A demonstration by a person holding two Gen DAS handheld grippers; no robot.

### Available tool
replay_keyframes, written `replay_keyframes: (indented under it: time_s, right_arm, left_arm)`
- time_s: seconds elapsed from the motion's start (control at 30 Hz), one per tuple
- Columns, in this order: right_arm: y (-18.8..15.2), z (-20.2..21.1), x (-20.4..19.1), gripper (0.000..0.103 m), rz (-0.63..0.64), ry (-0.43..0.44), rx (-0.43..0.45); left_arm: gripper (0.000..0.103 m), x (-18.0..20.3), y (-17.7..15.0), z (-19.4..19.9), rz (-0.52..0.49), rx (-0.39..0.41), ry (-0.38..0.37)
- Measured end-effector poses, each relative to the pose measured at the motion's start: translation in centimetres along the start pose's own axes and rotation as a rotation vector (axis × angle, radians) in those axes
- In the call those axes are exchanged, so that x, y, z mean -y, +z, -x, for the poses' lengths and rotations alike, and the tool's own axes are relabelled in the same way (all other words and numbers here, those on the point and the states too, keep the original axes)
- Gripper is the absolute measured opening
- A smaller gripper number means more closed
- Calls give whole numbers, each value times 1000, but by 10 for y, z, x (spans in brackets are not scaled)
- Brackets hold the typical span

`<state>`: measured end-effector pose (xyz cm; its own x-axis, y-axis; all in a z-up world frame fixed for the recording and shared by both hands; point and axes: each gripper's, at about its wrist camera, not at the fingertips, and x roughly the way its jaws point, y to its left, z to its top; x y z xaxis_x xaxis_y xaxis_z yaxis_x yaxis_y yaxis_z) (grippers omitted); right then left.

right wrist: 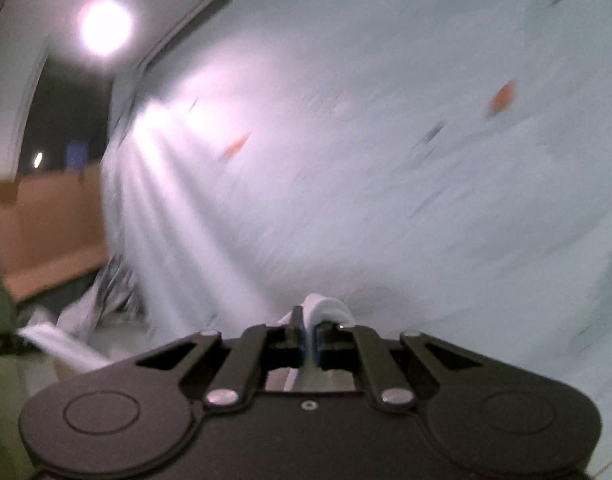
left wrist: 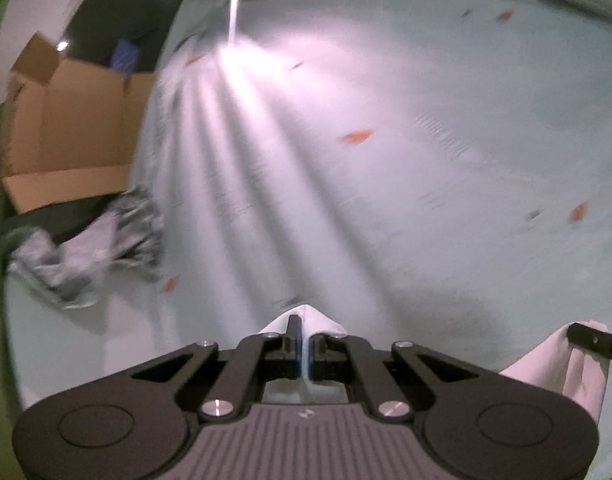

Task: Fold clothes
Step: 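Lift the white shirt up off the pile with both grippers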

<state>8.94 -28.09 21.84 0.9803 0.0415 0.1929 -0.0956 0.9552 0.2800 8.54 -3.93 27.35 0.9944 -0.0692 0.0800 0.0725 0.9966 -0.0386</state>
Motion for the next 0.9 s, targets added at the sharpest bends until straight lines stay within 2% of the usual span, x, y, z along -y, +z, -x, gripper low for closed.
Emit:
replay_keyframes:
  time_s: [0.1, 0.23, 0.3, 0.43, 0.57, 0.67, 0.77, 0.83, 0.87, 0.9]
  right_arm:
    - [42, 37, 45, 5, 24, -94, 67]
    - [95, 89, 110, 5, 68, -254, 140]
    - [117, 116, 139, 5, 93, -337, 177]
    - [150, 162, 179, 6, 114, -437, 231]
    - [149, 191, 194, 6, 134, -505, 212]
    - [121, 204, 203, 6, 87, -547, 133]
    - [65, 205, 211, 8, -1, -589, -44]
    - [11, 199, 224, 18, -116, -563, -255]
    - [-19, 197, 230, 32, -177, -556, -372]
    - [-48, 195, 236, 35, -239, -548, -490]
  left_arm:
    - [3, 45, 8, 15, 37, 25, -57]
    - [3, 101, 6, 16, 108, 6, -125]
    - [3, 125, -2, 13, 148, -33, -169]
    - [3, 167, -24, -2, 191, -122, -244]
    - [4, 190, -60, -17, 178, -224, -250]
    - [5, 194, -97, -36, 143, -319, -232]
    - [17, 193, -155, -57, 45, -519, -210]
    - [23, 187, -203, -59, 29, -688, -169]
    - [26, 183, -224, -56, 32, -753, -149]
    - [29, 179, -241, -48, 45, -792, -137]
